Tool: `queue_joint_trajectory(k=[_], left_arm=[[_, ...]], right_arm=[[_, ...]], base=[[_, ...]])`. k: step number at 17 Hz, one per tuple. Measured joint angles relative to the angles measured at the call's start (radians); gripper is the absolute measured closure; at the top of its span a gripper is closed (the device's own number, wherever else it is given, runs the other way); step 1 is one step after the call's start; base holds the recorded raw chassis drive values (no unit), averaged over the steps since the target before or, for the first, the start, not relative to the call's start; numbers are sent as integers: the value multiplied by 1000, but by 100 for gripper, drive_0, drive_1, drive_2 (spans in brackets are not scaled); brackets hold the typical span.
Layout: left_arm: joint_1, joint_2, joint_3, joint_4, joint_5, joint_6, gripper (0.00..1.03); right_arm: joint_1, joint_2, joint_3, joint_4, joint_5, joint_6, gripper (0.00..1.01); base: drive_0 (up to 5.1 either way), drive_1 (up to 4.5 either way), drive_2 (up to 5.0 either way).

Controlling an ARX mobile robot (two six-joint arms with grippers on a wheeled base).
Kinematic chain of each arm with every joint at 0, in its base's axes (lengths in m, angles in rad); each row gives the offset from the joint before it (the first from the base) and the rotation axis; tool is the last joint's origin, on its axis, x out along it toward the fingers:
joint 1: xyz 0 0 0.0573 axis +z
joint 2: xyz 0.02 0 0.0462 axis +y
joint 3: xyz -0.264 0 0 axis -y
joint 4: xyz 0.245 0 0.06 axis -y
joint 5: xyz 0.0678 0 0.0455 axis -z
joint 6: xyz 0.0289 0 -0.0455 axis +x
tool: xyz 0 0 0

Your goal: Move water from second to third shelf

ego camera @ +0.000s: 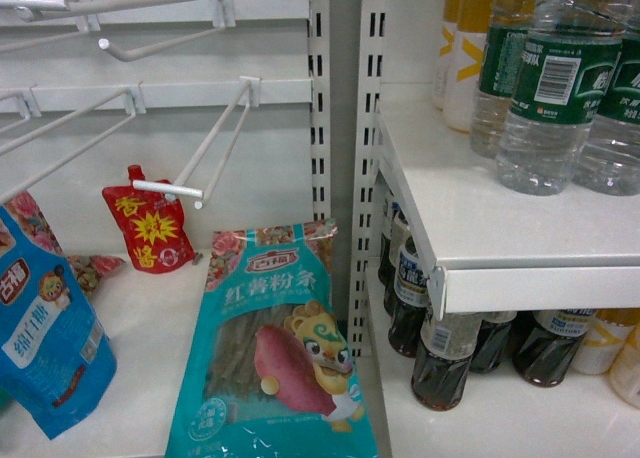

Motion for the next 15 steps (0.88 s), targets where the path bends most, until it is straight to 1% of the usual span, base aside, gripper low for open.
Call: queue_joint_trajectory(k=[15], left_arm=[[0,0,0,0,1,0,5]], right_arm=[[0,0,0,0,0,1,3]], base=[[0,0,0]])
